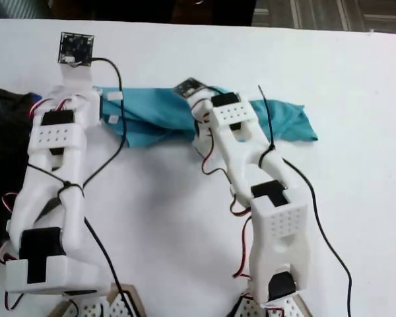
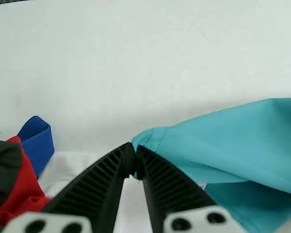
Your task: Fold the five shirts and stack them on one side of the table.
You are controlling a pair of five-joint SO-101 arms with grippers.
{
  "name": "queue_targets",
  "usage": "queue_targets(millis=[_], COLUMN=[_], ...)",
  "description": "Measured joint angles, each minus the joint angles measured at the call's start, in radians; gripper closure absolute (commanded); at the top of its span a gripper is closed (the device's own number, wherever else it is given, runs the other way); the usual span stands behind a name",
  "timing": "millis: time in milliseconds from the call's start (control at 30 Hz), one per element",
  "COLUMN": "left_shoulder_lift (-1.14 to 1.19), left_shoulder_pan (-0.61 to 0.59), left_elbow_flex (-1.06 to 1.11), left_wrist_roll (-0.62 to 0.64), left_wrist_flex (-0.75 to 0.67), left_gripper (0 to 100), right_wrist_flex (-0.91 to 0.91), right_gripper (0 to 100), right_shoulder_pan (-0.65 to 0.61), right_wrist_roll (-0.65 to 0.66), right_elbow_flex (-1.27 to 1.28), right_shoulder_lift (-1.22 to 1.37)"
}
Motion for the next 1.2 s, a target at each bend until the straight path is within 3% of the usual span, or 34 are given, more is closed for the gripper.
queue_targets(millis=[400,700,1067,1200], left_shoulder_lift=[0.000,0.000,0.000,0.000], left_shoulder_pan=[0.000,0.000,0.000,0.000], left_elbow_flex=[0.000,0.000,0.000,0.000], left_wrist_roll=[0.000,0.000,0.000,0.000], left_wrist_flex=[0.000,0.000,0.000,0.000], left_gripper=[97,97,97,97], right_wrist_flex=[-0.043,-0.100,0.169,0.308], right_gripper=[69.0,82.7,82.4,74.1], right_shoulder_pan=[0.121,0.310,0.402,0.368], right_wrist_roll=[0.025,0.035,0.035,0.035], right_elbow_flex=[-0.104,-0.433,-0.959,-1.119], right_shoulder_lift=[0.078,0.282,0.393,0.393])
